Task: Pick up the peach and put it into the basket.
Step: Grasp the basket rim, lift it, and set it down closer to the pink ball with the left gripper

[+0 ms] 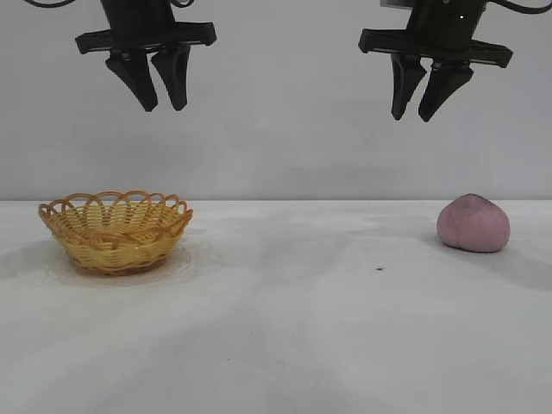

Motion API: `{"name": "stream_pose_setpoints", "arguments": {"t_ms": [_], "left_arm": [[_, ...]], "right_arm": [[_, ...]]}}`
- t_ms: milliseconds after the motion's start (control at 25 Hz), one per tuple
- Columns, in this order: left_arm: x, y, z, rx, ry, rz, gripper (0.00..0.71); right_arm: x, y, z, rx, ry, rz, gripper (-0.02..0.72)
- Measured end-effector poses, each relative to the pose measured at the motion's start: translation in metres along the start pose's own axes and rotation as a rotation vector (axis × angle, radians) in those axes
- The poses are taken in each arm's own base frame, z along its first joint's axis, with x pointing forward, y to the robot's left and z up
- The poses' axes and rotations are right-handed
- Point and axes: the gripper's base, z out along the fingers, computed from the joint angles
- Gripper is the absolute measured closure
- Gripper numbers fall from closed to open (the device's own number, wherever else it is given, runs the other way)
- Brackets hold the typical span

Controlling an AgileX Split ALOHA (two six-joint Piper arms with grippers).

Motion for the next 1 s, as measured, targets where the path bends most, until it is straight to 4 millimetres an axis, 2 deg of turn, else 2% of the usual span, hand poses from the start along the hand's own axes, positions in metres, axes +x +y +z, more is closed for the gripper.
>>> {"name": "stream_pose_setpoints", "arguments": {"t_ms": [440,800,1000], "left_arm": [[0.003,0.002,0.000,-0.023,0.033,0.019,0.433],[0.026,0.048,0.020,-0.028,0.198,0.143,0.433],[0.044,0.064,0.033,0.038,0.304,0.198,0.433]], "right_arm": [[0.001,0.000,0.000,-0.003,0.007,0.002,0.440],[0.001,0.001,0.000,-0.005,0.017,-0.008,0.440],[0.001,0.001,0.000,-0.011,0.019,-0.003,0.440]]}}
